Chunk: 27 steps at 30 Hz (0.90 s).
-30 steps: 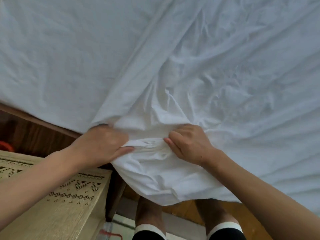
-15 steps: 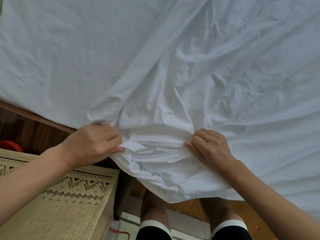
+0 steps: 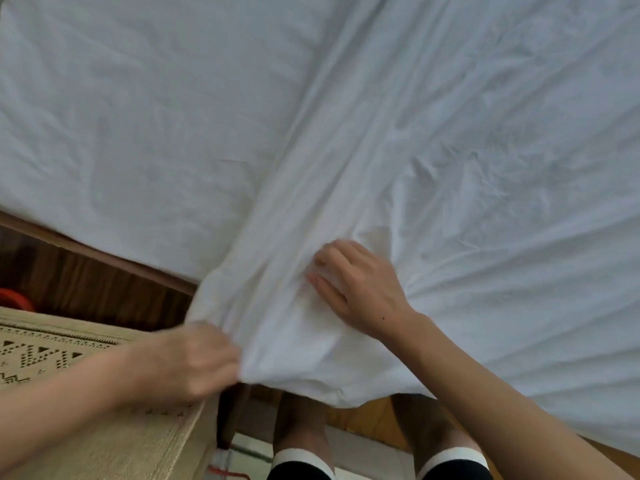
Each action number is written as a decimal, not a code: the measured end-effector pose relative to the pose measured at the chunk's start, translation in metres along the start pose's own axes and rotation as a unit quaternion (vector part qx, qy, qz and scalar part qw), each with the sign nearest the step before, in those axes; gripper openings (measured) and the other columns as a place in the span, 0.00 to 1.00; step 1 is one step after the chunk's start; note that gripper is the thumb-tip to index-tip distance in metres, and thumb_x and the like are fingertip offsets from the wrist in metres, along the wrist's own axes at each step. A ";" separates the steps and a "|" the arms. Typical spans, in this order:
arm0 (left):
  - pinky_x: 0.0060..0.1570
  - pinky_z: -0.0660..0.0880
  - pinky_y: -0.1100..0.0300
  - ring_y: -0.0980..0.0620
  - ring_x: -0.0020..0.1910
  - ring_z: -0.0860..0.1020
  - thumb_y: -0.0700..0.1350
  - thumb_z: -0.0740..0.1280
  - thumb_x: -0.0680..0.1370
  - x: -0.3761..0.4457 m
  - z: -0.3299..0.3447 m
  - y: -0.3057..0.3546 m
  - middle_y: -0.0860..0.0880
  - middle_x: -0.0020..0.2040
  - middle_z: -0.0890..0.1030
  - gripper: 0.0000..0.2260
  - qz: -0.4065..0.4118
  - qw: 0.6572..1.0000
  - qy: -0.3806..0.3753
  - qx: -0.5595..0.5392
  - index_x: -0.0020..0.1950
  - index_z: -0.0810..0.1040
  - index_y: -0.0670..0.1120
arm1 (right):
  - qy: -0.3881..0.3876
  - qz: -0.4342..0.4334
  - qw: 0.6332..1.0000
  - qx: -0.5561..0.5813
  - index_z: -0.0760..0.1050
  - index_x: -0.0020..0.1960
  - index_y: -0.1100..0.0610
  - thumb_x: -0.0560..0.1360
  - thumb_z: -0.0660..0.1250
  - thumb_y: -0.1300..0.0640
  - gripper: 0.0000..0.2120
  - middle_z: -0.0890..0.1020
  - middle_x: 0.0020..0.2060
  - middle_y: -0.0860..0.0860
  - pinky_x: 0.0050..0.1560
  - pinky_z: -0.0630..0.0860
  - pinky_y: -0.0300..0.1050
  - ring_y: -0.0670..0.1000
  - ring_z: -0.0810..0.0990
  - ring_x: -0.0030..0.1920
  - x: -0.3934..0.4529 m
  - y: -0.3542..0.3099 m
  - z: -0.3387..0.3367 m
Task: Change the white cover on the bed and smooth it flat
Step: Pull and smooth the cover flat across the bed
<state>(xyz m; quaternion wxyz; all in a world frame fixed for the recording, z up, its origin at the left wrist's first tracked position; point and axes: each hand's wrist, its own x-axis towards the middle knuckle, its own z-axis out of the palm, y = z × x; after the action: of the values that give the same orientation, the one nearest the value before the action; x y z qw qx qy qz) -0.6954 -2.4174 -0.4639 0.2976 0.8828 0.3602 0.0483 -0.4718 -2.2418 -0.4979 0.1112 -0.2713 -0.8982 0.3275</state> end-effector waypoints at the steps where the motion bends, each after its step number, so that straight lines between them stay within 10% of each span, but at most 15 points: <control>1: 0.35 0.75 0.59 0.52 0.35 0.73 0.40 0.67 0.76 -0.023 0.001 -0.014 0.51 0.38 0.75 0.04 0.012 0.999 -0.028 0.026 0.42 0.76 0.47 | -0.009 0.034 0.999 -0.020 0.76 0.50 0.57 0.78 0.60 0.48 0.14 0.80 0.44 0.52 0.36 0.74 0.48 0.55 0.78 0.42 0.001 0.006 0.002; 5: 0.51 0.76 0.51 0.45 0.48 0.75 0.43 0.69 0.77 -0.075 -0.010 -0.066 0.46 0.51 0.76 0.03 -0.012 0.986 -0.102 0.134 0.44 0.79 0.45 | -0.020 0.118 0.991 -0.057 0.73 0.55 0.53 0.75 0.58 0.47 0.14 0.78 0.46 0.50 0.34 0.77 0.48 0.55 0.77 0.45 0.008 0.028 0.009; 9: 0.22 0.73 0.54 0.50 0.25 0.74 0.49 0.55 0.83 -0.024 -0.038 -0.053 0.50 0.30 0.75 0.20 -0.184 0.981 0.056 0.033 0.36 0.76 0.45 | 0.067 0.011 0.995 -0.071 0.76 0.54 0.59 0.76 0.64 0.56 0.10 0.80 0.50 0.55 0.38 0.77 0.49 0.56 0.77 0.47 0.024 0.030 0.001; 12: 0.28 0.75 0.53 0.46 0.30 0.80 0.52 0.55 0.82 0.040 -0.049 -0.038 0.48 0.35 0.81 0.20 -0.436 0.845 0.302 -0.070 0.45 0.79 0.40 | 0.104 -0.041 0.988 -0.106 0.77 0.60 0.61 0.76 0.65 0.54 0.15 0.79 0.58 0.59 0.54 0.74 0.52 0.59 0.75 0.57 0.066 0.046 -0.017; 17: 0.61 0.68 0.49 0.40 0.66 0.69 0.70 0.62 0.69 0.134 -0.037 -0.041 0.40 0.68 0.69 0.44 -0.623 0.754 0.118 -0.169 0.74 0.59 0.41 | -0.012 -0.115 0.966 -0.229 0.77 0.61 0.59 0.78 0.58 0.43 0.23 0.79 0.60 0.57 0.71 0.58 0.58 0.58 0.74 0.65 0.143 0.087 -0.019; 21: 0.50 0.72 0.51 0.39 0.53 0.78 0.61 0.61 0.78 0.160 -0.026 -0.038 0.41 0.53 0.81 0.25 -0.673 0.704 0.110 -0.199 0.64 0.70 0.43 | 0.016 -0.169 0.952 -0.256 0.77 0.40 0.58 0.79 0.60 0.50 0.15 0.80 0.38 0.54 0.62 0.68 0.53 0.57 0.79 0.42 0.170 0.095 -0.011; 25: 0.44 0.72 0.55 0.44 0.45 0.80 0.54 0.57 0.82 0.133 -0.043 -0.046 0.46 0.42 0.82 0.15 -0.606 0.742 0.111 -0.264 0.54 0.77 0.45 | -0.006 -0.175 0.954 -0.243 0.78 0.54 0.61 0.80 0.56 0.45 0.21 0.80 0.51 0.57 0.71 0.58 0.54 0.58 0.78 0.55 0.170 0.089 -0.015; 27: 0.39 0.71 0.57 0.49 0.39 0.79 0.53 0.57 0.82 0.118 -0.050 -0.044 0.49 0.37 0.81 0.13 -0.577 0.748 0.135 -0.300 0.50 0.77 0.47 | -0.030 -0.180 0.959 -0.219 0.78 0.42 0.59 0.80 0.53 0.44 0.24 0.80 0.37 0.54 0.66 0.64 0.52 0.57 0.79 0.44 0.163 0.089 -0.020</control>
<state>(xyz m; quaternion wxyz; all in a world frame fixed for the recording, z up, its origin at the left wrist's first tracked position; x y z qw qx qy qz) -0.6504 -2.2897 -0.4635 0.4665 0.3565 0.8042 0.0921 -0.5629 -2.0832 -0.5367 0.0790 -0.1130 -0.9848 0.1056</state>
